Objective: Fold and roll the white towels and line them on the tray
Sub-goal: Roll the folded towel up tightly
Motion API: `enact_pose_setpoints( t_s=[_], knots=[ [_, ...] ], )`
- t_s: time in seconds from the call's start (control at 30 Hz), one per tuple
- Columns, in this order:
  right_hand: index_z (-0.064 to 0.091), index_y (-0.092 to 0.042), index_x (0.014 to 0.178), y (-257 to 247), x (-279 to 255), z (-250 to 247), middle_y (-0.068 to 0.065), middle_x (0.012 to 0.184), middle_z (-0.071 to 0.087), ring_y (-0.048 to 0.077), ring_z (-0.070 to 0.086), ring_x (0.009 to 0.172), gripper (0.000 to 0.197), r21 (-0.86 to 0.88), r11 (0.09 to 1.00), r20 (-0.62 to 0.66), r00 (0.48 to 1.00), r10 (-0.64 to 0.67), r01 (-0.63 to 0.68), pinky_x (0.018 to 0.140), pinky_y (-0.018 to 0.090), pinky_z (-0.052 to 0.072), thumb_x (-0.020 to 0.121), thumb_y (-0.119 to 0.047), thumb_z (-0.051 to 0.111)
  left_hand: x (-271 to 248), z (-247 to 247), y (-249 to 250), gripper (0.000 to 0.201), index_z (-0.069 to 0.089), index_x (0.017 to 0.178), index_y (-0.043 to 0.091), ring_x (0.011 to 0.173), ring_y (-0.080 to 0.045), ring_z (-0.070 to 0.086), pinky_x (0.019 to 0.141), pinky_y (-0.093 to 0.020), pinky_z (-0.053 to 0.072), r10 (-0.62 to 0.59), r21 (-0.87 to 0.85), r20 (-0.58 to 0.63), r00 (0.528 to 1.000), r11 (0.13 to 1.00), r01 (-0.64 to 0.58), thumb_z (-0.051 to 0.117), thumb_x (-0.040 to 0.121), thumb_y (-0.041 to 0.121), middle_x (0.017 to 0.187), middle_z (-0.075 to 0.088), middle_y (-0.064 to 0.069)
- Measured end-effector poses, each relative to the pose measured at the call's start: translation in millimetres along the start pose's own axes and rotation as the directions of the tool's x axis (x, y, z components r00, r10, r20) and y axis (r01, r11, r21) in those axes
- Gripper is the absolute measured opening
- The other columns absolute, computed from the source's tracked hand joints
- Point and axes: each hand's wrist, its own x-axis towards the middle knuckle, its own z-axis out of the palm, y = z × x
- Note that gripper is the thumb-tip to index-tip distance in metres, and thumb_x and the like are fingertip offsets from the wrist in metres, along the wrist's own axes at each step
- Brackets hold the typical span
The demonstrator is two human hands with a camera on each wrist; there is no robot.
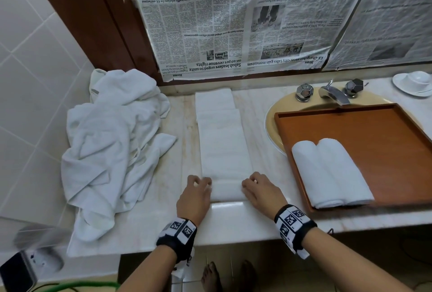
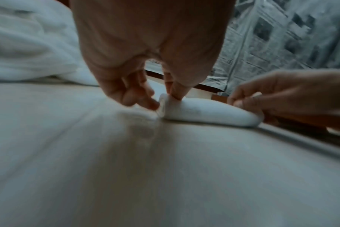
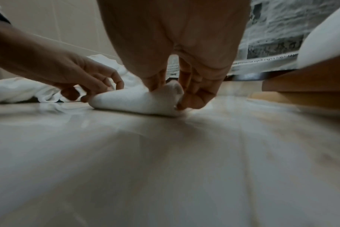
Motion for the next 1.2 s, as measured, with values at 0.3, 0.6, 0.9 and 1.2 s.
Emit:
enact_pose_setpoints(
  t_s=[0.3, 0.6, 0.9, 1.2],
  knots=[
    [0.066, -0.011, 0.092, -9.3, 4.5, 0.3, 0.003, 0.092, 0.061, 0.025, 0.058, 0.088, 0.027, -0.173, 0.98, 0.095, 0.992, -0.079, 0.095, 0.067, 0.032, 0.047, 0.067, -0.022, 0.07, -13.2, 7.7, -3.4, 0.049, 0.058, 0.114, 0.03, 0.109, -0.021, 0.054, 0.071, -0.037, 0.047, 0.205, 0.249, 0.063, 0.977, 0.944, -0.214, 0.055, 0.077, 0.062, 0.12, 0.055, 0.011],
    [0.057, -0.013, 0.128, -3.9, 7.2, -14.9, 0.005, 0.116, 0.066, 0.025, 0.06, 0.108, 0.034, 0.259, 0.951, 0.175, 0.977, 0.125, -0.168, 0.085, 0.027, 0.041, 0.098, -0.027, 0.05, -3.3, -0.2, -3.2, 0.041, 0.057, 0.128, 0.026, 0.099, -0.016, 0.062, 0.087, -0.032, 0.048, 0.027, -0.215, 0.072, 0.997, 0.976, -0.011, 0.052, 0.094, 0.049, 0.109, 0.067, 0.004],
    [0.058, -0.021, 0.104, -4.0, 3.6, -3.7, -0.001, 0.099, 0.048, 0.026, 0.056, 0.073, 0.015, 0.086, 0.993, 0.023, 0.996, 0.083, -0.084, 0.061, 0.03, 0.038, 0.1, -0.033, 0.049, -2.7, -0.9, 10.4, 0.039, 0.056, 0.131, 0.014, 0.107, -0.024, 0.055, 0.086, -0.026, 0.04, -0.08, -0.089, 0.13, 0.988, 0.992, 0.092, 0.049, 0.099, 0.035, 0.126, 0.041, -0.005],
    [0.064, -0.015, 0.084, -11.2, -11.0, -0.5, 0.002, 0.09, 0.061, 0.022, 0.058, 0.074, 0.033, -0.292, 0.937, 0.133, 0.978, -0.159, 0.192, 0.054, 0.03, 0.045, 0.057, -0.033, 0.073, -2.7, -6.5, 7.3, 0.036, 0.065, 0.123, 0.018, 0.109, -0.021, 0.055, 0.086, -0.026, 0.039, -0.115, -0.004, 0.117, 0.986, 0.993, 0.116, 0.045, 0.101, 0.038, 0.121, 0.051, -0.001]
  ],
)
